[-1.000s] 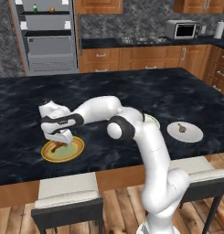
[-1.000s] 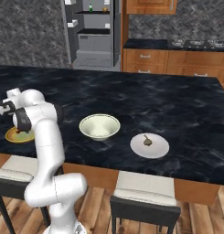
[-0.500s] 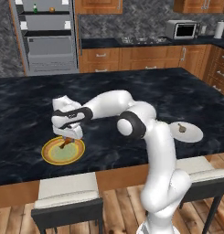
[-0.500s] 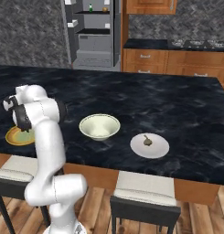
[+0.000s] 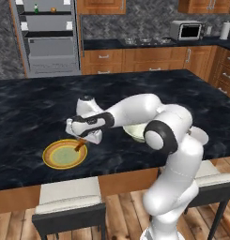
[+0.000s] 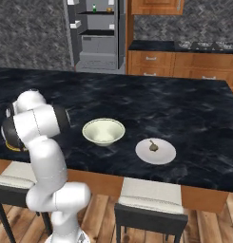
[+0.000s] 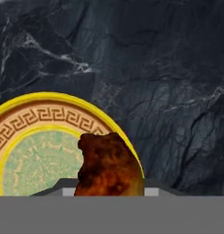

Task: Pick the chicken drumstick and garlic from their plates and place them in the bowl. Then put the bowl in the fridge.

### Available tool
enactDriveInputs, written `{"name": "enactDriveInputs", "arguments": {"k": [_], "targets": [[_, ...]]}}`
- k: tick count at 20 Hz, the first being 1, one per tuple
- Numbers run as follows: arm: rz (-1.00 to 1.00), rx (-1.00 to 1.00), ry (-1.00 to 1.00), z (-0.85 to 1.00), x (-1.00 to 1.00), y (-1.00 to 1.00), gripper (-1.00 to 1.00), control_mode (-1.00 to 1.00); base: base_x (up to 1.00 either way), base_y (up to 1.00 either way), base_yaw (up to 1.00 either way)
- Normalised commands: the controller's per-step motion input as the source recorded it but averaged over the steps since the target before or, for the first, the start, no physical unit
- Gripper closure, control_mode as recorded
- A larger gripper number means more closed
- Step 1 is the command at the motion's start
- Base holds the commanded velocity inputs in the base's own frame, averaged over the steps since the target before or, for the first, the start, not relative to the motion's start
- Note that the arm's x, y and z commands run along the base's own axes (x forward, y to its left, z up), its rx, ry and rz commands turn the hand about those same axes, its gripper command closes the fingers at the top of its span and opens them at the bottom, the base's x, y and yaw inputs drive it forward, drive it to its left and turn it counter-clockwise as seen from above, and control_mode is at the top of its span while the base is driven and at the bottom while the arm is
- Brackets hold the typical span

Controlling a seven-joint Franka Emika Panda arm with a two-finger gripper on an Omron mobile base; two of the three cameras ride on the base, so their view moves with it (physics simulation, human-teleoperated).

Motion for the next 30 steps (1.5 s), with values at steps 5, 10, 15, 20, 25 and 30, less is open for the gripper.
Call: {"name": "enactDriveInputs", "arguments": {"k": [5, 10, 15, 20, 25, 30], "targets": [[0.15, 0.00, 0.06, 0.57, -0.14, -0.38, 1.00, -1.00, 0.00, 0.00, 0.00], [0.09, 0.00, 0.17, 0.51, -0.07, -0.40, 1.00, -1.00, 0.00, 0.00, 0.00], [0.01, 0.00, 0.00, 0.27, 0.00, -0.51, 1.00, -1.00, 0.00, 0.00, 0.00], [0.00, 0.00, 0.00, 0.16, 0.04, -0.56, 1.00, -1.00, 0.00, 0.00, 0.00], [-0.06, -0.03, 0.03, 0.01, 0.26, -0.62, 1.00, -1.00, 0.00, 0.00, 0.00], [-0.17, -0.03, 0.07, 0.01, 0.33, -0.60, 1.00, -1.00, 0.00, 0.00, 0.00]]}}
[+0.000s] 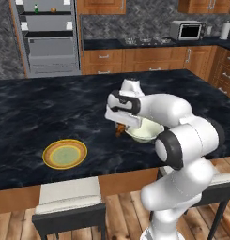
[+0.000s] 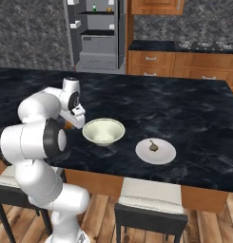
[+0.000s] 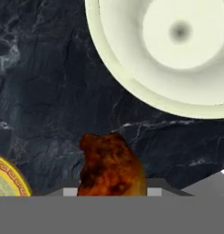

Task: Pick the chicken drumstick and garlic from their plates and place them in the bowl. Then put the bowl in the fridge.

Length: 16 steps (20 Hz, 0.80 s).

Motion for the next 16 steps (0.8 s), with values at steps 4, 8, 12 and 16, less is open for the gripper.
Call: {"name": "enactDriveInputs", "arguments": {"k": [4, 8, 12, 16], "targets": [[-0.22, -0.05, 0.04, 0.01, 0.21, -0.62, 1.00, -1.00, 0.00, 0.00, 0.00], [-0.22, -0.05, 0.02, 0.01, 0.17, -0.61, 1.00, -1.00, 0.00, 0.00, 0.00], [-0.21, -0.06, 0.00, -0.01, 0.15, -0.62, 1.00, -1.00, 0.00, 0.00, 0.00], [-0.19, -0.02, 0.00, -0.18, 0.23, -0.58, 1.00, -1.00, 0.00, 0.00, 0.00]]}}
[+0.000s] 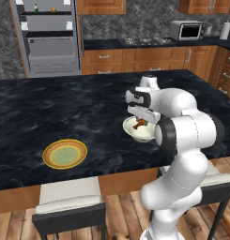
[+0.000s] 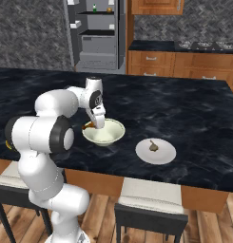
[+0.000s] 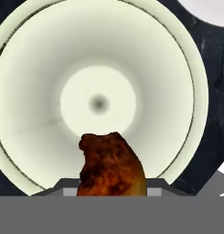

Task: Pick the chicken drumstick and garlic from their plates and place them in the bowl. Then put the bowl in the fridge.

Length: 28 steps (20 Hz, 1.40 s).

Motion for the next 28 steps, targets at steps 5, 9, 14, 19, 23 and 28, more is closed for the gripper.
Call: {"name": "enactDriveInputs", "arguments": {"k": [5, 9, 14, 19, 23, 28], "targets": [[-0.21, -0.05, 0.07, -0.17, 0.48, -0.44, 1.00, -1.00, 0.00, 0.00, 0.00], [-0.17, -0.04, 0.03, -0.30, 0.30, -0.27, 1.00, -1.00, 0.00, 0.00, 0.00], [-0.11, 0.00, 0.00, -0.37, 0.07, -0.01, 1.00, -1.00, 0.00, 0.00, 0.00], [-0.07, 0.00, 0.00, -0.33, 0.01, 0.00, 1.00, -1.00, 0.00, 0.00, 0.00], [-0.04, 0.00, -0.01, -0.23, 0.00, 0.00, 1.00, -1.00, 0.00, 0.00, 0.00], [-0.02, 0.01, -0.03, -0.12, 0.00, -0.01, -1.00, -1.00, 0.00, 0.00, 0.00]]}}
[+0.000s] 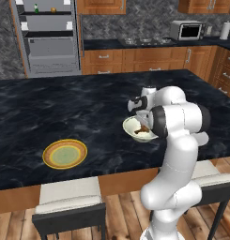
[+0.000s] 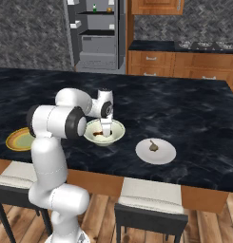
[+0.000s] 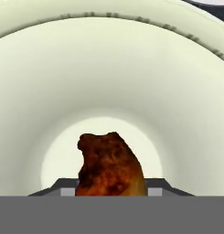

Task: Pick the chicken drumstick and garlic from their plates and place them in the bowl. Then put the bowl in the fridge.

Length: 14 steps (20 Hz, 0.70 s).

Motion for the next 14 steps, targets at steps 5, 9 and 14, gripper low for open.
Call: {"name": "enactDriveInputs", "arguments": {"k": [5, 9, 14], "targets": [[-0.01, 0.01, 0.00, -0.08, 0.00, -0.04, -1.00, -1.00, 0.00, 0.00, 0.00], [-0.01, 0.01, 0.00, -0.04, 0.00, -0.04, -1.00, -1.00, 0.00, 0.00, 0.00], [-0.03, 0.04, 0.01, 0.20, 0.03, -0.02, -1.00, -1.00, 0.00, 0.00, 0.00]]}}
